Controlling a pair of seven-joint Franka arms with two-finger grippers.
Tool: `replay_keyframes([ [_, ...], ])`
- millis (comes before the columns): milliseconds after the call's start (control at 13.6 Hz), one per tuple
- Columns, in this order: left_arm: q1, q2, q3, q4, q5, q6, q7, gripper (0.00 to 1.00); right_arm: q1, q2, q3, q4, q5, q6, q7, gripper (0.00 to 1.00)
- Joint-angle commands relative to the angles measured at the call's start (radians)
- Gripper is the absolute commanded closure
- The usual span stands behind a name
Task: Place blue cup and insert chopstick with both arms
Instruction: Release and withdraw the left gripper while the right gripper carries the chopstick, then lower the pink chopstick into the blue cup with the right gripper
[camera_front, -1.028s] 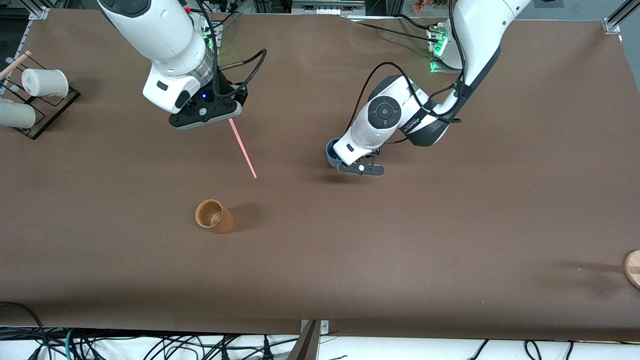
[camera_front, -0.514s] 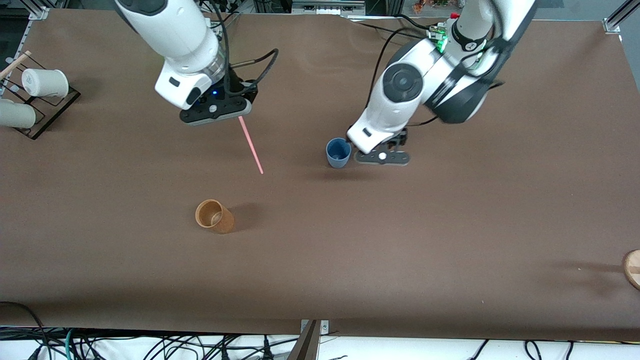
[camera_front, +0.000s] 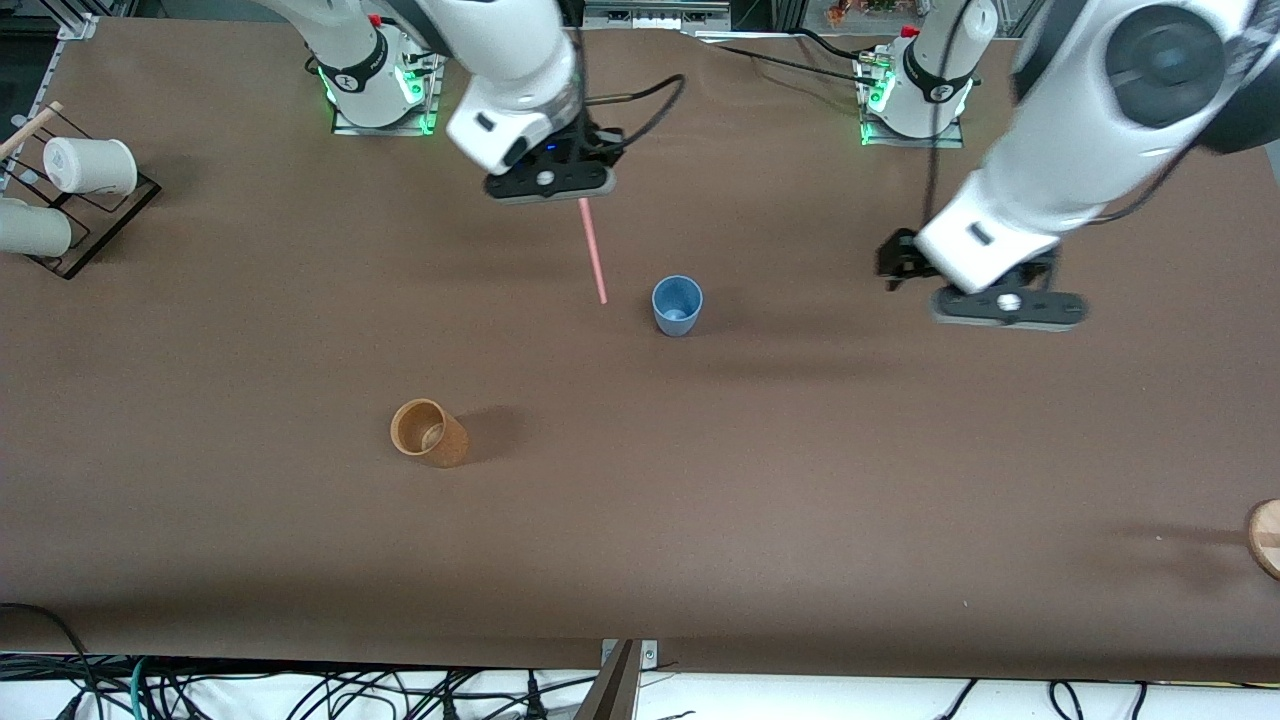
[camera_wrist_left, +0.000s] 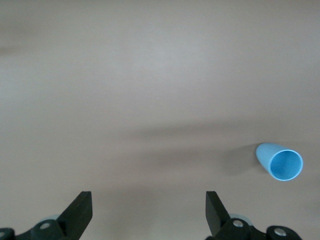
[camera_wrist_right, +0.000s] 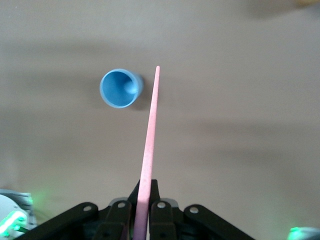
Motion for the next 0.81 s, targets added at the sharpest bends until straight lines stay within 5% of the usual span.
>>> replay_keyframes([
  [0,-0.060,-0.141,0.170,-0.164,-0.075,0.056,0.087,0.00,0.060,0.045,-0.005,-0.011,0.039,0.077,0.115,1.00],
  [220,-0.059,-0.263,0.189,-0.333,-0.069,0.185,0.101,0.00,0.086,0.074,-0.005,-0.035,0.088,0.157,0.170,1.00],
  [734,-0.030,-0.218,0.189,-0.293,-0.069,0.138,0.178,0.00,0.122,0.127,-0.005,-0.034,0.091,0.238,0.206,1.00],
])
